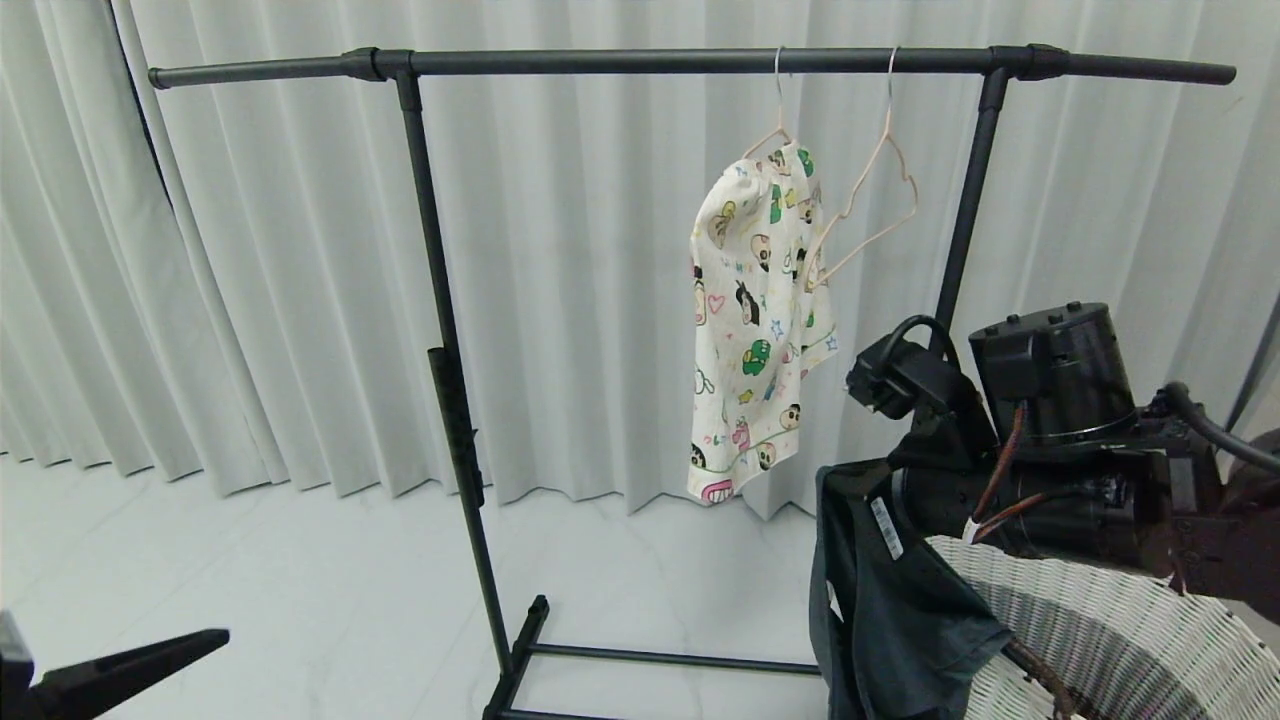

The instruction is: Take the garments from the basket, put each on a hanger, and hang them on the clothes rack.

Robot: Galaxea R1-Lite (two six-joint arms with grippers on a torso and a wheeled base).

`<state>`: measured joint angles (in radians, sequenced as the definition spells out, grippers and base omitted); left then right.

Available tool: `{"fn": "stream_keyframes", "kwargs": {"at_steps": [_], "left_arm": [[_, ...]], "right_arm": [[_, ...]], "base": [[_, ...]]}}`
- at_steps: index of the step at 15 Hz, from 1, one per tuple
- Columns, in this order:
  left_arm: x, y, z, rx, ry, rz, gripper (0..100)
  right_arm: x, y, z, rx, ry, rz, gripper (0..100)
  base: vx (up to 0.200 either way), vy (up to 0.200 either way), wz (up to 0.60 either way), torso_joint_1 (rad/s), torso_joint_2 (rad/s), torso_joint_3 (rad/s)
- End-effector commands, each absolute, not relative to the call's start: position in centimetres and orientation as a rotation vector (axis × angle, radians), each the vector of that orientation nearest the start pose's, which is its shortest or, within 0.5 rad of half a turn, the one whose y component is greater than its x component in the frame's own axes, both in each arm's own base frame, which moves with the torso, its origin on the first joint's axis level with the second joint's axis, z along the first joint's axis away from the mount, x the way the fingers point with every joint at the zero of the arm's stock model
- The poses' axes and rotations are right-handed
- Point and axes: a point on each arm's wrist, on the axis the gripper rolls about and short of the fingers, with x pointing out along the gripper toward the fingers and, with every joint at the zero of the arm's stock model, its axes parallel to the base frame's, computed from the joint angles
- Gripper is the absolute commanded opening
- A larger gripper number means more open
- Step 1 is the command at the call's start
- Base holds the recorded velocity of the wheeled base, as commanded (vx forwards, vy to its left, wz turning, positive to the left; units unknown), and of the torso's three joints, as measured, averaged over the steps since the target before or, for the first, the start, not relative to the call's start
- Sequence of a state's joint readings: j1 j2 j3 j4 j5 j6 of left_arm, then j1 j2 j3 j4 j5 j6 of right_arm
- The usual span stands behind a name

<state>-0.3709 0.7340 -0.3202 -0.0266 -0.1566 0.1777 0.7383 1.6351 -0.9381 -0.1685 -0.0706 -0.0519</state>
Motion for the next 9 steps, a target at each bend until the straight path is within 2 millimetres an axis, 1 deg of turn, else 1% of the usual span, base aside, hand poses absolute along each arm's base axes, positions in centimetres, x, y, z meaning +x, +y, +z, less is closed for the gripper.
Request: {"fn": "stream_keyframes", "kwargs": {"at_steps": [1, 2, 4, 5, 6, 8, 9], "left_arm": [[12.1, -6.7, 20.0, 0.152, 0.438, -0.761, 100], [13.4, -8.5, 20.7, 0.107, 0.474, -0.811, 100], [14.8, -12.3, 21.3, 0.013, 0.566, -0.903, 100], [15.0, -13.1, 21.2, 0.002, 0.587, -0.916, 100], [16.5, -15.3, 19.8, 0.008, 0.647, -0.938, 100], [19.1, -17.9, 17.7, 0.019, 0.67, -0.926, 100], [19.8, -19.1, 17.4, 0.029, 0.671, -0.927, 100]], "right_arm": [[21.3, 19.9, 20.5, -0.215, 0.448, 0.699, 0], [21.0, 20.1, 21.1, -0.181, 0.439, 0.725, 0], [20.9, 20.1, 22.1, -0.164, 0.404, 0.735, 0], [20.8, 20.0, 22.4, -0.157, 0.394, 0.738, 0], [20.5, 19.8, 23.4, -0.137, 0.367, 0.748, 0], [19.9, 19.3, 24.2, -0.124, 0.341, 0.752, 0], [19.8, 19.1, 24.4, -0.118, 0.334, 0.752, 0]], "base": [[0.0, 0.0, 0.0, 0.0, 0.0, 0.0], [0.0, 0.0, 0.0, 0.0, 0.0, 0.0], [0.0, 0.0, 0.0, 0.0, 0.0, 0.0], [0.0, 0.0, 0.0, 0.0, 0.0, 0.0], [0.0, 0.0, 0.0, 0.0, 0.0, 0.0], [0.0, 0.0, 0.0, 0.0, 0.0, 0.0], [0.0, 0.0, 0.0, 0.0, 0.0, 0.0]]}}
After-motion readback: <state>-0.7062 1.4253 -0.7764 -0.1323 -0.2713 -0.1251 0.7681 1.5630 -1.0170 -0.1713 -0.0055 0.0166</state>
